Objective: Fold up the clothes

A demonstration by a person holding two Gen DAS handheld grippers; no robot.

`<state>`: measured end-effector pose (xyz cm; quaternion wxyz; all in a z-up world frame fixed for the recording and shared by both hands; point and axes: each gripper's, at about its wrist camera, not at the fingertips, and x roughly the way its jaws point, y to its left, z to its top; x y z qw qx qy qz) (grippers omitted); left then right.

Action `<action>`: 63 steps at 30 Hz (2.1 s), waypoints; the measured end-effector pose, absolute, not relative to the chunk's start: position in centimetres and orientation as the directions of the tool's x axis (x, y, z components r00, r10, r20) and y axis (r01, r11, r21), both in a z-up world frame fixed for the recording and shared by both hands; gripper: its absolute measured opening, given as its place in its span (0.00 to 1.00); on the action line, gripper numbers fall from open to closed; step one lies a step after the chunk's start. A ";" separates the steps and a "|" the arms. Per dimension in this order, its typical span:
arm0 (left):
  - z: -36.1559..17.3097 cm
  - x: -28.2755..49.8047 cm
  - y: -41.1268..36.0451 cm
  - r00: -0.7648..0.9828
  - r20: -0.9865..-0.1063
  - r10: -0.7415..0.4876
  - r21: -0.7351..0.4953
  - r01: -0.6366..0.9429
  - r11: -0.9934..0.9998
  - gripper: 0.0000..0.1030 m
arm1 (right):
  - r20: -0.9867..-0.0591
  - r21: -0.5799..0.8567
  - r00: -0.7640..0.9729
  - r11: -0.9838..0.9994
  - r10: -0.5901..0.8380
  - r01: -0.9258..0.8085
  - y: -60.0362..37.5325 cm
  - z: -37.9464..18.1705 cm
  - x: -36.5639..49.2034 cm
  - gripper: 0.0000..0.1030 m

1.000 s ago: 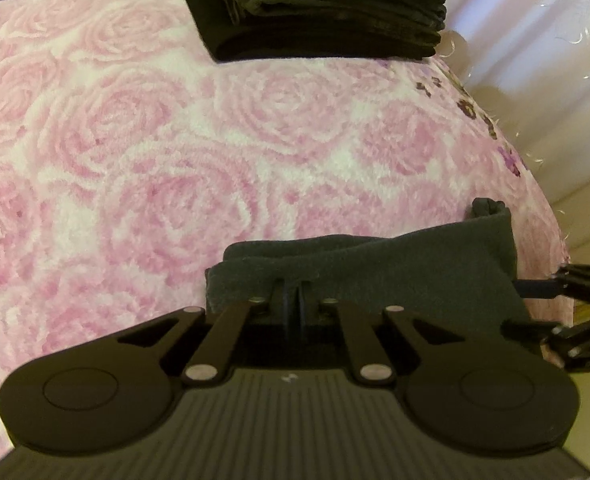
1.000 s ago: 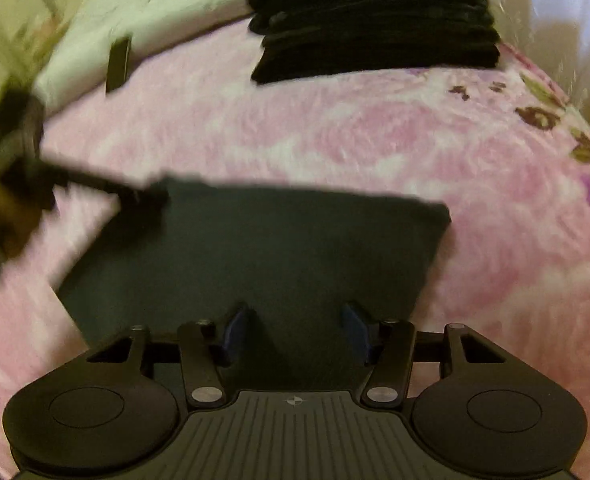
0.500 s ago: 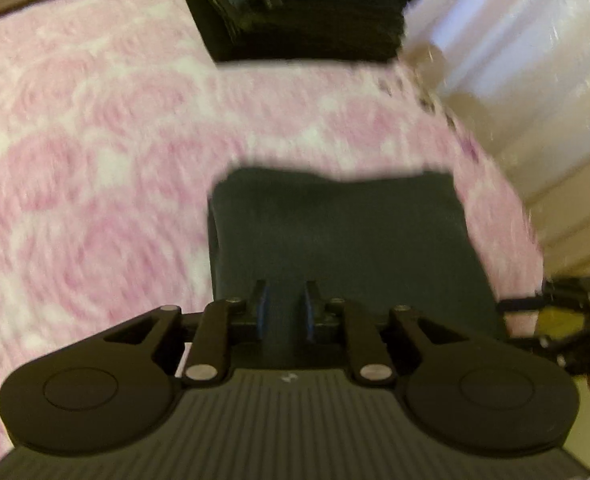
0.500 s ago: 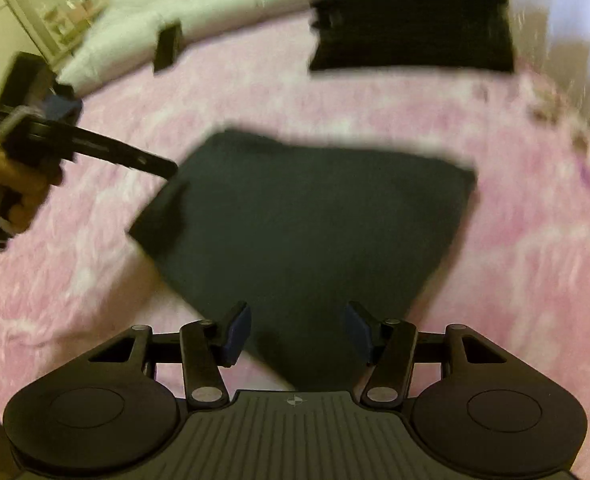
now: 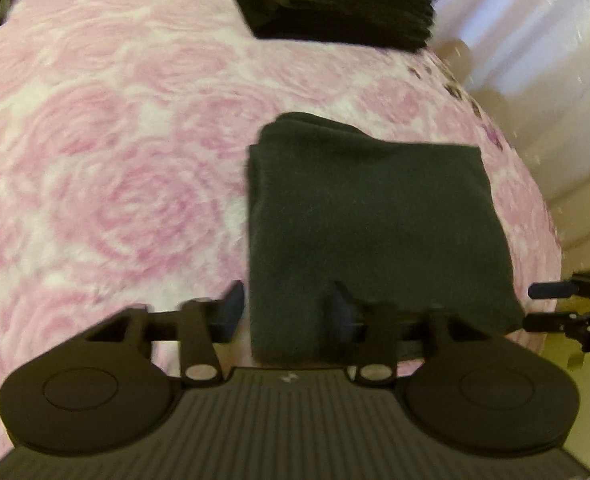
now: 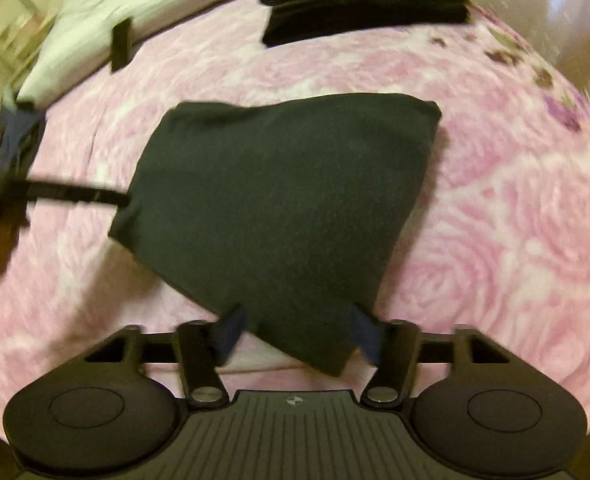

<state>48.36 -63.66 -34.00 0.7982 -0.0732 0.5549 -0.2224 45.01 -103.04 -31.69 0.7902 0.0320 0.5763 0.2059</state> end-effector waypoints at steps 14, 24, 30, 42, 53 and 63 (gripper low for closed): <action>-35.3 47.9 -62.5 0.249 -0.863 -0.440 -0.406 0.178 0.896 0.42 | -0.922 0.328 0.191 0.942 0.336 -0.071 -104.2 -31.9 48.1 0.76; -35.3 48.5 -62.8 0.245 -0.872 -0.424 -0.359 0.268 0.894 0.42 | -0.932 0.283 0.190 0.947 0.309 -0.150 -103.8 -31.5 47.5 0.76; -32.2 44.4 -63.9 0.370 -0.838 -0.401 -0.104 0.613 0.783 0.46 | -0.930 0.099 0.210 0.754 0.303 -0.649 -96.4 -30.1 45.1 0.76; -37.0 36.6 -69.1 0.515 -0.778 -0.360 0.428 0.854 0.295 0.63 | -0.926 -0.158 0.265 0.363 0.269 -0.918 -87.9 -37.1 42.3 0.76; -42.5 35.8 -71.2 0.647 -0.675 -0.355 0.689 0.725 0.011 0.65 | -0.934 -0.109 0.240 0.430 0.263 -0.896 -89.2 -35.7 46.6 0.40; -42.4 38.4 -72.6 0.680 -0.673 -0.291 0.711 0.704 0.002 0.36 | -0.929 0.073 0.167 0.607 0.330 -0.792 -91.6 -33.2 48.8 0.41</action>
